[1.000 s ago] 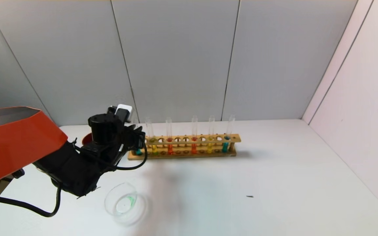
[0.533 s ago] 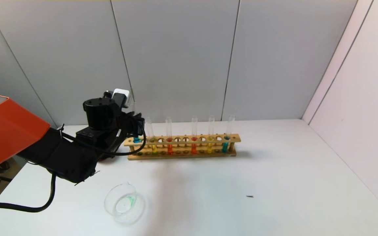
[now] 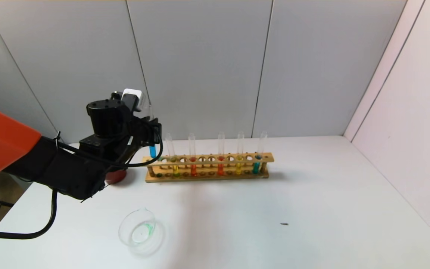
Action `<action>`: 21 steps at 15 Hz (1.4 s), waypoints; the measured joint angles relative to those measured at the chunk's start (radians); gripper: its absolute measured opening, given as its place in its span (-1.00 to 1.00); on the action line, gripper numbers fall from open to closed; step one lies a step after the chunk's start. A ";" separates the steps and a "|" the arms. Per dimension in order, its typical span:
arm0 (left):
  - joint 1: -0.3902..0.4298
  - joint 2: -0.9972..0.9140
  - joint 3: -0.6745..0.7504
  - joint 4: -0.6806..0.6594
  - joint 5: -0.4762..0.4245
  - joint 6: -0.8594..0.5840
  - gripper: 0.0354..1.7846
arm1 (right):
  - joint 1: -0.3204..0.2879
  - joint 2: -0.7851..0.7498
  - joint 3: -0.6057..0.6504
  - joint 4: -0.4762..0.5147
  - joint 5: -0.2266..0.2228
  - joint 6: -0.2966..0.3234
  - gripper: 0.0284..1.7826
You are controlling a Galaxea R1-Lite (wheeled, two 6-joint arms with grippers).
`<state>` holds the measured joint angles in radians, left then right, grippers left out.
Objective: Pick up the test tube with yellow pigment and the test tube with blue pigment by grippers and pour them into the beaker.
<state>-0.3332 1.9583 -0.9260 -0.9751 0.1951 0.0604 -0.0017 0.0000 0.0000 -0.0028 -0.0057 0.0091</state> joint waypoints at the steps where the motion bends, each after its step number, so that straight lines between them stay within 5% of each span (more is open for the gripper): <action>1: 0.000 -0.003 -0.007 0.007 0.010 -0.001 -0.68 | 0.000 0.000 0.000 0.000 0.000 0.000 0.91; 10: -0.001 -0.125 -0.010 0.147 0.038 -0.007 -0.68 | 0.000 0.000 0.000 0.000 0.000 0.000 0.91; 21: 0.113 -0.383 0.279 0.251 0.027 0.070 -0.68 | 0.000 0.000 0.000 0.000 0.000 0.000 0.91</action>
<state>-0.2206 1.5755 -0.6474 -0.7240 0.2217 0.1306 -0.0017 0.0000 0.0000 -0.0028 -0.0062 0.0091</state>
